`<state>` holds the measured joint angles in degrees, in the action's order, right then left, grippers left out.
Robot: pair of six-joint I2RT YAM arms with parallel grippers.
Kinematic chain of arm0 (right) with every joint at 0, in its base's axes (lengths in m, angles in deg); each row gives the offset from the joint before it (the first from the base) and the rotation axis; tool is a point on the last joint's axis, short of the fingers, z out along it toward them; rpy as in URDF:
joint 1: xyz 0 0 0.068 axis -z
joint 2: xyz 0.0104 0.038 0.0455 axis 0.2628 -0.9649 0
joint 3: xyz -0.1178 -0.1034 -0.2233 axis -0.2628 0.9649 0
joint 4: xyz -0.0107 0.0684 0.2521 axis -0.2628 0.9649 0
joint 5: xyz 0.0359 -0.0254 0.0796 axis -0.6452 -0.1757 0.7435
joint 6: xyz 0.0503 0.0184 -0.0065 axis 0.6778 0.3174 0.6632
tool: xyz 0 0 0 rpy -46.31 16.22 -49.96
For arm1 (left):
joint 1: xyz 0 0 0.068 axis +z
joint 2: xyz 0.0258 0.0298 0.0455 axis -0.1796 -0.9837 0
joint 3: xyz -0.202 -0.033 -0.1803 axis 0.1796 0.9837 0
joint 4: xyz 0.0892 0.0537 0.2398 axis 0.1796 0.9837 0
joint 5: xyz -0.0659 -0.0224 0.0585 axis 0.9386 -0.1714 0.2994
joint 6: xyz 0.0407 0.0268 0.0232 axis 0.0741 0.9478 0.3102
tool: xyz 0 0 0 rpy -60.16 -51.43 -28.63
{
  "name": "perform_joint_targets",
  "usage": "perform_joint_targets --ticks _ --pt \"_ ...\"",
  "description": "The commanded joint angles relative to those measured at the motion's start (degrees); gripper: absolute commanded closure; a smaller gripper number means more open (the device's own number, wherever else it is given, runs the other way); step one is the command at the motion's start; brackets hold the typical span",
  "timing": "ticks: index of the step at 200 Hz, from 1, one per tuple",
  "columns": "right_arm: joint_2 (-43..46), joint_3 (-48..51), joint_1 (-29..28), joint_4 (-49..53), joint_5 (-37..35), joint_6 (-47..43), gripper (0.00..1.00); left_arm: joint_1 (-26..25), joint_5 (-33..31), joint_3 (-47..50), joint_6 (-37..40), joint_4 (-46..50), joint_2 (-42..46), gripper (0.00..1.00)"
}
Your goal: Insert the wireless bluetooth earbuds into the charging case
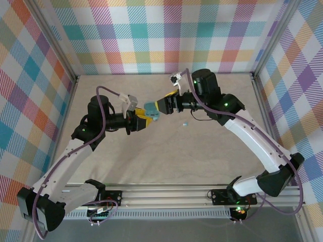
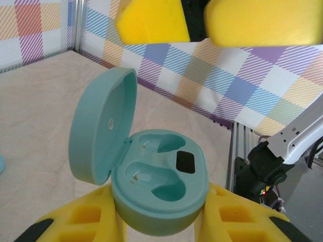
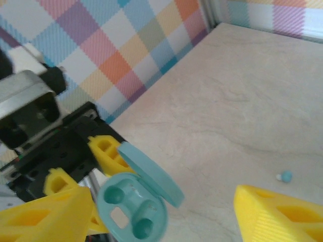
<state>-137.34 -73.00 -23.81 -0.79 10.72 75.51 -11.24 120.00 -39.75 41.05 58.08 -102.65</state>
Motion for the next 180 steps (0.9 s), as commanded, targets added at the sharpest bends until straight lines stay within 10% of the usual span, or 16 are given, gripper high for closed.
perform_joint_targets --ticks 1,97,180 --pt "3.04 3.57 2.42 1.56 -6.04 5.19 0.35 0.83 -0.09 0.67 -0.38 -1.53 -0.18 1.0" --pt "-4.28 18.1 12.9 2.35 -12.01 19.24 0.41 1.02 -1.11 1.2 0.4 -1.79 -0.87 1.0" --pt "-14.43 25.0 15.84 -7.23 -13.66 29.44 0.65 1.13 -1.8 2.56 1.02 -4.67 -1.74 1.0"
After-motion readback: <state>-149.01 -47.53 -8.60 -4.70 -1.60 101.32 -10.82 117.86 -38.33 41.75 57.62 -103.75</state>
